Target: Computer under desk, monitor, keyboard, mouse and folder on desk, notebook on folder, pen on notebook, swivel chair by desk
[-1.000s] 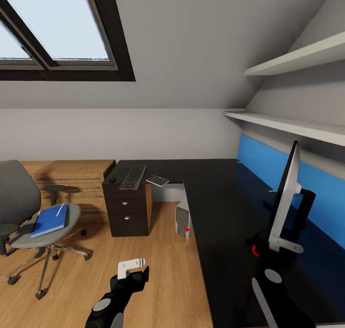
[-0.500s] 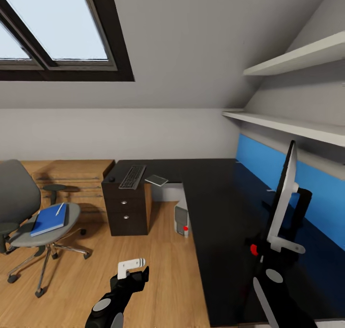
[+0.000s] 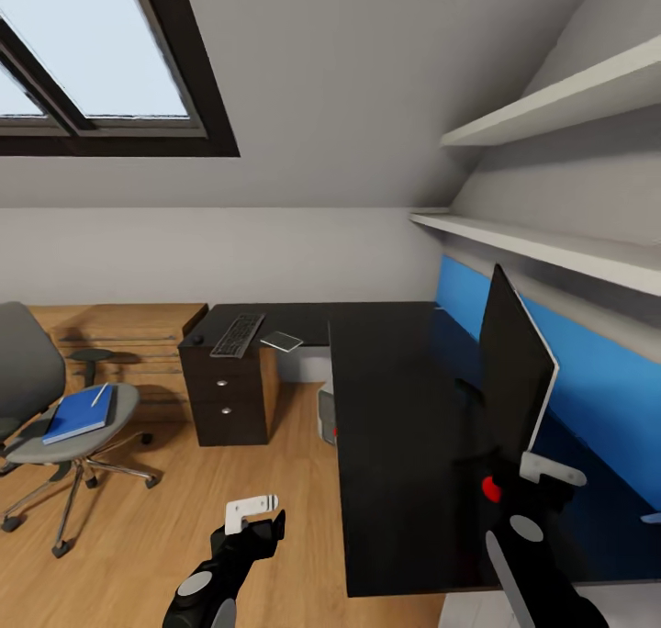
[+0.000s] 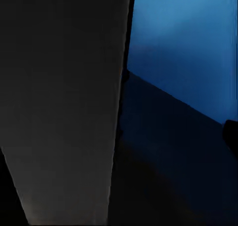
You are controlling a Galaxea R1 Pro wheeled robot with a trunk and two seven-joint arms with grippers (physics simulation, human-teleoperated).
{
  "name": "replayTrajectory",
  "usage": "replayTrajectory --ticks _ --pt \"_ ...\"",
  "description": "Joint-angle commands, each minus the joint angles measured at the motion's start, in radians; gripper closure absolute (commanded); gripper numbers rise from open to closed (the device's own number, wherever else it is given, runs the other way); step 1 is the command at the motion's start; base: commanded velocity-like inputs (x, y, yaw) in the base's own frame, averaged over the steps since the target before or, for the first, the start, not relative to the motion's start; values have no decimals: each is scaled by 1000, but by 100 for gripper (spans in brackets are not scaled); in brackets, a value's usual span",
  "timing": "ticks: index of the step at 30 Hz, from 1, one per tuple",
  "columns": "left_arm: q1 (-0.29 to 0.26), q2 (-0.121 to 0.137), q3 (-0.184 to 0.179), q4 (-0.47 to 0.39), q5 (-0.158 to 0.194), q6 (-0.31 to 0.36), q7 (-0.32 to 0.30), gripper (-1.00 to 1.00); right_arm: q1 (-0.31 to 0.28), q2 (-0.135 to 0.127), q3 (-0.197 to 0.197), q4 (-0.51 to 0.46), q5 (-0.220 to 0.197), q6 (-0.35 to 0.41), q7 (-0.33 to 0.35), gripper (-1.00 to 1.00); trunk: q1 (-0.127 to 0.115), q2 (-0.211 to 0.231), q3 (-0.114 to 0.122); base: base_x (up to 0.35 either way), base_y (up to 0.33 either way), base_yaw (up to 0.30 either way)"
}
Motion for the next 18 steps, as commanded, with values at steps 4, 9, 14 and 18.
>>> replayTrajectory --ticks 4,9,14,18 --pt "-1 0 -1 -2 11 3 9 -100 -1 -2 1 -2 -7 3 -4 -100 0 -1 -1 -3 -115 0" --pt "-1 0 -1 -2 11 3 9 -100 -1 -2 1 -2 -6 0 -2 -100 0 -1 -1 0 -11 0" --pt "-1 1 -1 -2 11 3 9 -100 0 -2 3 -2 -6 -1 -1 -100 0 -1 -1 0 -1 0" --pt "-1 1 0 -5 12 3 9 -100 0 -2 3 -3 -5 -1 0 -100 0 -1 -1 0 0 0"
